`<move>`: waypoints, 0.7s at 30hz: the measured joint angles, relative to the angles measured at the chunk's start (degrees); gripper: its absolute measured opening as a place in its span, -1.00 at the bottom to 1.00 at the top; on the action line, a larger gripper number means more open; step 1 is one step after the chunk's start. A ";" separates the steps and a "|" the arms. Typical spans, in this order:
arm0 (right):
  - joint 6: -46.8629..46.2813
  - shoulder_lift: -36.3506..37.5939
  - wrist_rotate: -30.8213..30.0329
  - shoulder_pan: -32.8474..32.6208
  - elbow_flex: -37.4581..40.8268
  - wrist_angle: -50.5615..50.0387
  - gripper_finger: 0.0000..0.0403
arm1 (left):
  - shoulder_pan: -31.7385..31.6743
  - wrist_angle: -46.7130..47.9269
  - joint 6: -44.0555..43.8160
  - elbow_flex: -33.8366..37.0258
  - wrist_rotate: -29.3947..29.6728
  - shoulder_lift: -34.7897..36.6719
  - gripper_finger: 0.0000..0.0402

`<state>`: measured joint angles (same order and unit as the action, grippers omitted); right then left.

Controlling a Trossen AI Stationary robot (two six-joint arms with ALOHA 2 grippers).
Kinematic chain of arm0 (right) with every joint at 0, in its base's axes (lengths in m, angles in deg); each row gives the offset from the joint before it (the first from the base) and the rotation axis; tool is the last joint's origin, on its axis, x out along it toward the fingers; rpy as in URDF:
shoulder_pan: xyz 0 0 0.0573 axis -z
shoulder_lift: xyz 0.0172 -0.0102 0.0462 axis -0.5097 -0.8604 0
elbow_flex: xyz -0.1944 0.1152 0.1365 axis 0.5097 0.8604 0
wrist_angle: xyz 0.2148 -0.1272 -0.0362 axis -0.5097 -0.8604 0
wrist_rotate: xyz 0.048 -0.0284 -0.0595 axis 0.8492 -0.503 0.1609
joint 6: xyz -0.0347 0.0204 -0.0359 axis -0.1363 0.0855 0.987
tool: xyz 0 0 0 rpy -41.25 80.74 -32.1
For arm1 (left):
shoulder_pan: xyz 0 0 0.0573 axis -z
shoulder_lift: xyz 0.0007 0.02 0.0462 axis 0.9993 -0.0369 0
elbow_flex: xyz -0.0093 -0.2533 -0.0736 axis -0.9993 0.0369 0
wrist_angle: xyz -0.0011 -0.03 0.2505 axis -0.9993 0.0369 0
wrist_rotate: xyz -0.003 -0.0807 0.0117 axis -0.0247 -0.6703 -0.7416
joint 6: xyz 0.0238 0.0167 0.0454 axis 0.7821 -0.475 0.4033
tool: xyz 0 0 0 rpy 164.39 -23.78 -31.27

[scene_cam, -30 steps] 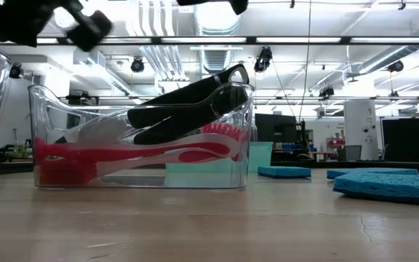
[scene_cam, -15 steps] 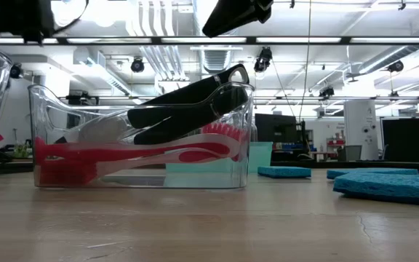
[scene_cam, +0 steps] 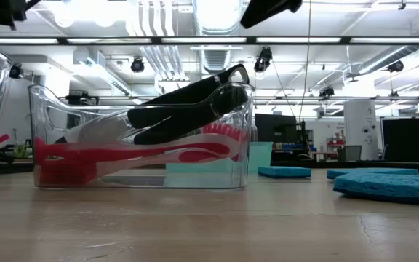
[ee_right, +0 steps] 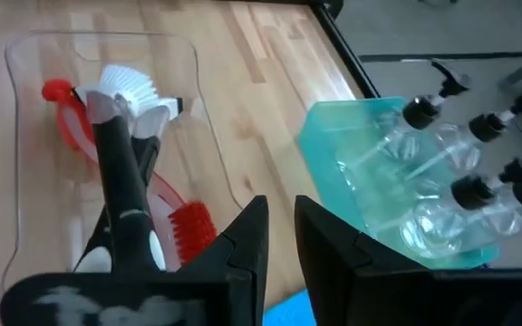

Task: Pick & Place Kitchen Sink Supplies
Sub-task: Put the blue sponge into the bottom transparent bin

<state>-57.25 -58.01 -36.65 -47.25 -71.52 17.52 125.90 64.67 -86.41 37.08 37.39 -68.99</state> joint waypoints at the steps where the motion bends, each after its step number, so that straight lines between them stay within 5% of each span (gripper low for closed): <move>1: -0.16 0.73 0.01 -0.01 0.34 -0.21 -0.74 | 0.11 -0.02 0.09 -0.01 0.31 -0.78 -0.90; 10: -5.05 8.62 -2.05 0.01 4.40 -3.42 -0.74 | 0.25 -2.78 -1.52 0.03 0.92 -6.73 -0.58; 21: -15.26 11.41 0.70 0.01 12.68 -2.93 -0.64 | 0.25 -8.34 -2.87 0.03 -3.05 -5.05 -0.13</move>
<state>-72.51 -46.60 -35.95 -47.24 -58.84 14.60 126.15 56.33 -89.27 37.11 34.33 -74.04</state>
